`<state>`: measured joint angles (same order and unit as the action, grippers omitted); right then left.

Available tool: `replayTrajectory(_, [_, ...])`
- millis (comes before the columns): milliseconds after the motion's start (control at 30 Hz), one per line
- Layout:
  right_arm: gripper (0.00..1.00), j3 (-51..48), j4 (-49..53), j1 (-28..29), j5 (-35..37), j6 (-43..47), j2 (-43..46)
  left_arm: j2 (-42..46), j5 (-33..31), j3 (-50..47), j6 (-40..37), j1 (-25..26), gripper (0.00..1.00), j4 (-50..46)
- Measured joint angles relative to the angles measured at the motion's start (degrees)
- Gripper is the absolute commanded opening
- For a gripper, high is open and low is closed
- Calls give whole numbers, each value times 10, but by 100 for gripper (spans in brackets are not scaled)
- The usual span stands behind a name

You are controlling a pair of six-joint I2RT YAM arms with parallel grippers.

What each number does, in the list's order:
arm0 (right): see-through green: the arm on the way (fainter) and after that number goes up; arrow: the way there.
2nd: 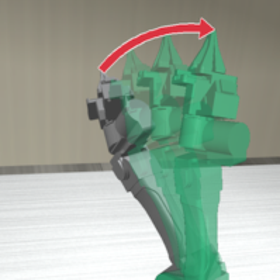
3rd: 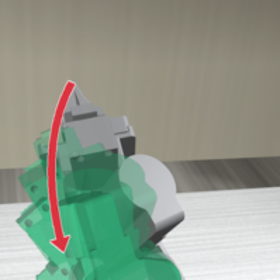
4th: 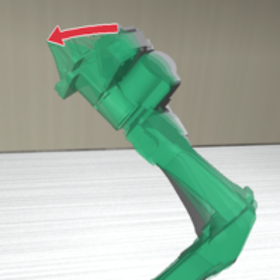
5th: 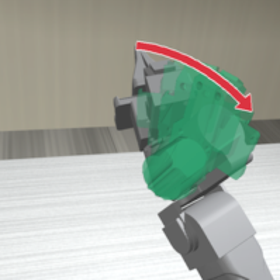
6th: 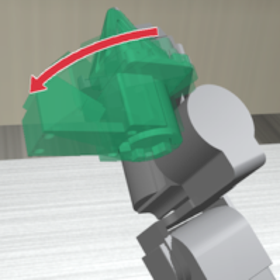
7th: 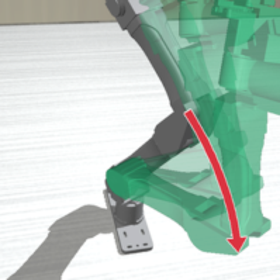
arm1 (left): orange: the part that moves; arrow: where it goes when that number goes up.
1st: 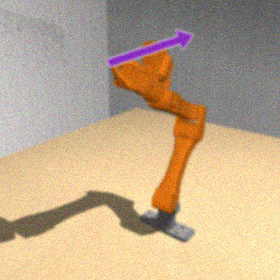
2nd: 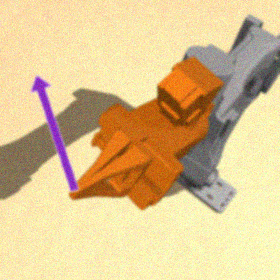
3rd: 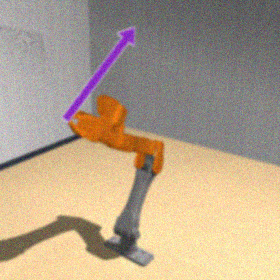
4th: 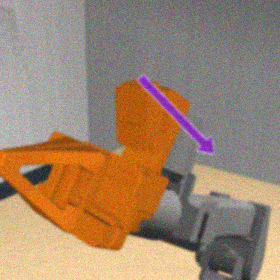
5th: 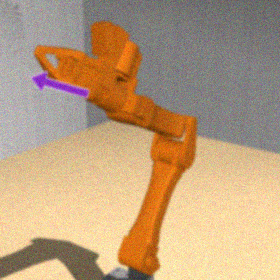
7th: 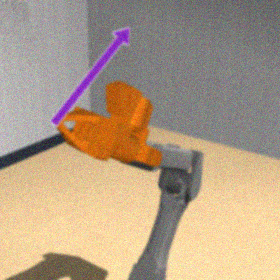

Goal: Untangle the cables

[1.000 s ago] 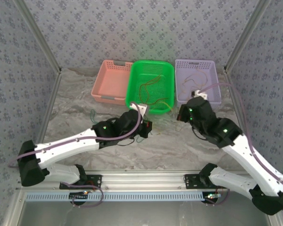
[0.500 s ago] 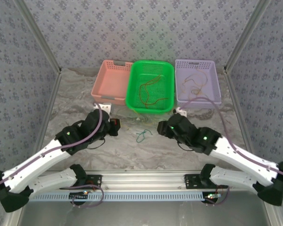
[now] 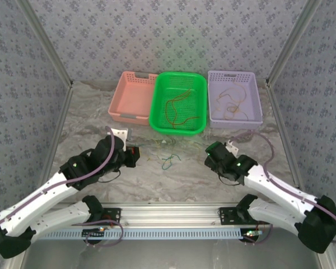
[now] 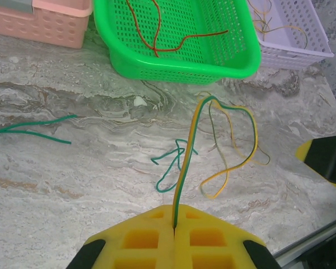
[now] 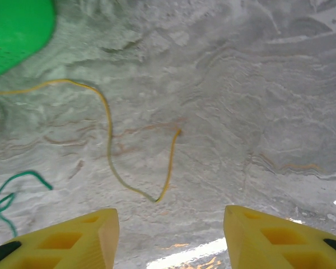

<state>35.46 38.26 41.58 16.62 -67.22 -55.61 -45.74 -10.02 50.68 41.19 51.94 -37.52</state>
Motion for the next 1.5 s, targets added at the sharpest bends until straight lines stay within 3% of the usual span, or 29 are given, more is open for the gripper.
replayTrajectory(367, [49, -45, -101, -8, -33, -108, -53, 0, 6, 0, 3, -1, 0, 2])
replayTrajectory(700, [47, -88, -178, 46, -41, -254, -50, 0, 12, -4, 3, -1, 0, 5])
replayTrajectory(933, [30, -95, -220, 53, -40, -311, -90, 0, 15, -5, 4, -1, 0, 9])
replayTrajectory(1133, [0, -97, -245, 29, -40, -325, -120, 4, 15, -5, 4, -1, 0, 9])
replayTrajectory(1333, [0, -87, -236, -6, -34, -301, -113, 14, 15, -5, 4, -1, 0, 7])
replayTrajectory(1500, [0, -41, -158, -45, 7, -243, -27, 26, 15, -5, 4, -1, 0, -1])
